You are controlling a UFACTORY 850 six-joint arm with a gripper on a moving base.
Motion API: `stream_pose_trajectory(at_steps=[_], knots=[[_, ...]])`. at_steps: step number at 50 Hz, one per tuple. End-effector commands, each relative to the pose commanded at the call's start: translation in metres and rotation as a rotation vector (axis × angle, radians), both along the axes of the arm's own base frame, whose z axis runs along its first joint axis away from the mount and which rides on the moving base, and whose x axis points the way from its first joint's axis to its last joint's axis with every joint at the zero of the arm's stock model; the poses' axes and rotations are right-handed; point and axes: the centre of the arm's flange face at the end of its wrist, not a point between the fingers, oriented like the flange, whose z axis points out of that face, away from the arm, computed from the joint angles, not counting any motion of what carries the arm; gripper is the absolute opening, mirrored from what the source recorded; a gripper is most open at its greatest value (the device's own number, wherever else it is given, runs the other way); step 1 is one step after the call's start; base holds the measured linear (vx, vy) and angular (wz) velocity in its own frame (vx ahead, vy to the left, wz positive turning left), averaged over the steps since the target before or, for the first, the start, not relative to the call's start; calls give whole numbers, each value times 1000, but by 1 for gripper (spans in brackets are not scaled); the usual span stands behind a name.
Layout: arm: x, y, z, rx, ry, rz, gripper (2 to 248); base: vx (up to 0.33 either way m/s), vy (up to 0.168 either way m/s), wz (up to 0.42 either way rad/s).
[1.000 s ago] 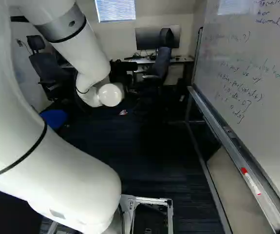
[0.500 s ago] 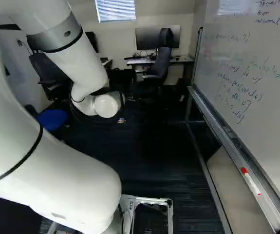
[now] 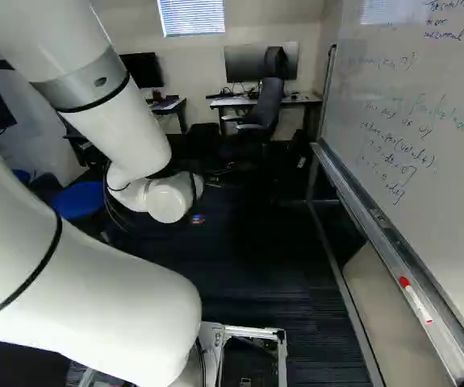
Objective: Open the door and move inside
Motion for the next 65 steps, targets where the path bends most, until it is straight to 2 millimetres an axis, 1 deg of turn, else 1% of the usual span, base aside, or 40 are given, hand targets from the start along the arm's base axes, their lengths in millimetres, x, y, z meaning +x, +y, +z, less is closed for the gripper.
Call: stream_pose_trajectory(at_steps=[11,28,65], knots=[[-15,0,-10,-11,3,-15,247,0,0,0],[-29,0,-20,-23,6,-29,247,0,0,0],[-31,0,-21,-26,7,-32,247,0,0,0]])
